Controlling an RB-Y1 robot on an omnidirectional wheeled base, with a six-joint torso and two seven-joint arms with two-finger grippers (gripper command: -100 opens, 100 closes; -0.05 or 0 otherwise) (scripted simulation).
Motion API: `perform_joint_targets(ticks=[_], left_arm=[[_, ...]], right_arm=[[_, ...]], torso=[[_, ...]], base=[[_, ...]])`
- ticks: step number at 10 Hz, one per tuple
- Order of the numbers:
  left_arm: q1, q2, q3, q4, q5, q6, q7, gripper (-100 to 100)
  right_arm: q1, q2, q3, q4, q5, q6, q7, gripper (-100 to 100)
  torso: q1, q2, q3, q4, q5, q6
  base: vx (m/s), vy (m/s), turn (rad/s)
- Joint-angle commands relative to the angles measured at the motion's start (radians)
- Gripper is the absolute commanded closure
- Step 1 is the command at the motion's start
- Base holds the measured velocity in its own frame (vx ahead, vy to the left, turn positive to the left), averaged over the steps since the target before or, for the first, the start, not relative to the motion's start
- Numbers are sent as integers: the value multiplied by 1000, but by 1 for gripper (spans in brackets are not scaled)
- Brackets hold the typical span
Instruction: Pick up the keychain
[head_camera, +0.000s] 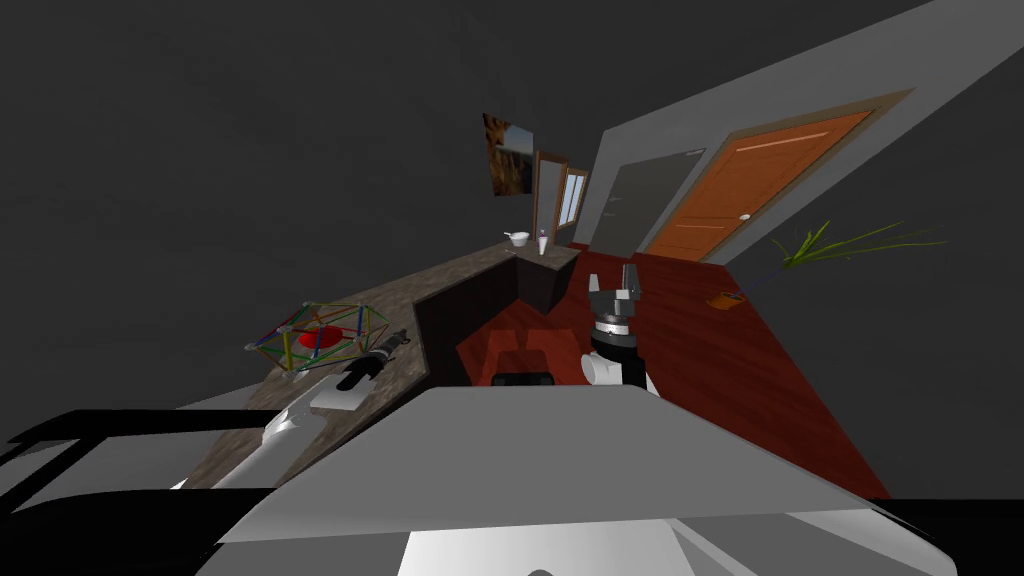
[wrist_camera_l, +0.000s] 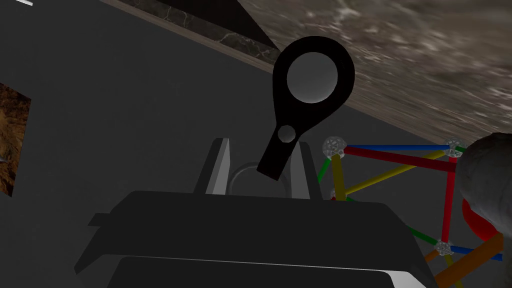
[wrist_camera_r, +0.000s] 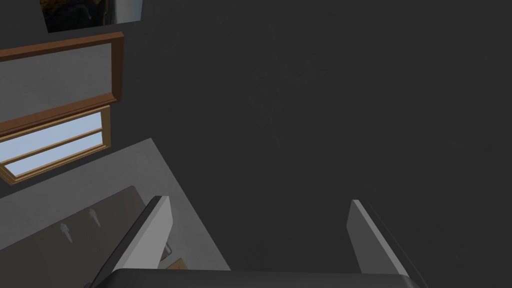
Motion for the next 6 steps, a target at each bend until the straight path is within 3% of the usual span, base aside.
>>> perform_joint_targets(ticks=[1, 2, 3, 4, 5, 6], left_arm=[[-12, -31, -2, -48, -41, 50, 10, 100], [-12, -31, -2, -48, -41, 74, 10, 100], [-28, -59, -6, -91, -80, 104, 20, 100], [-28, -59, -6, -94, -80, 135, 20, 100], [-43, -86, -9, -139, -119, 167, 31, 100], [-43, -86, -9, -139, -119, 189, 31, 100]], right_arm=[[0, 0, 0, 0, 0, 0, 0, 0], [0, 0, 0, 0, 0, 0, 0, 0], [0, 0, 0, 0, 0, 0, 0, 0], [0, 0, 0, 0, 0, 0, 0, 0], [0, 0, 0, 0, 0, 0, 0, 0], [0, 0, 0, 0, 0, 0, 0, 0]], torso=[[0, 0, 0, 0, 0, 0], [0, 0, 0, 0, 0, 1], [2, 0, 0, 0, 1, 0], [4, 1, 0, 0, 2, 1], [4, 1, 0, -1, 2, -1], [6, 1, 0, -1, 2, 0]], base=[[-50, 34, 6], [-58, 52, -32], [-90, 87, -30], [-75, 68, -46], [-78, 84, -17], [-83, 69, -21]])
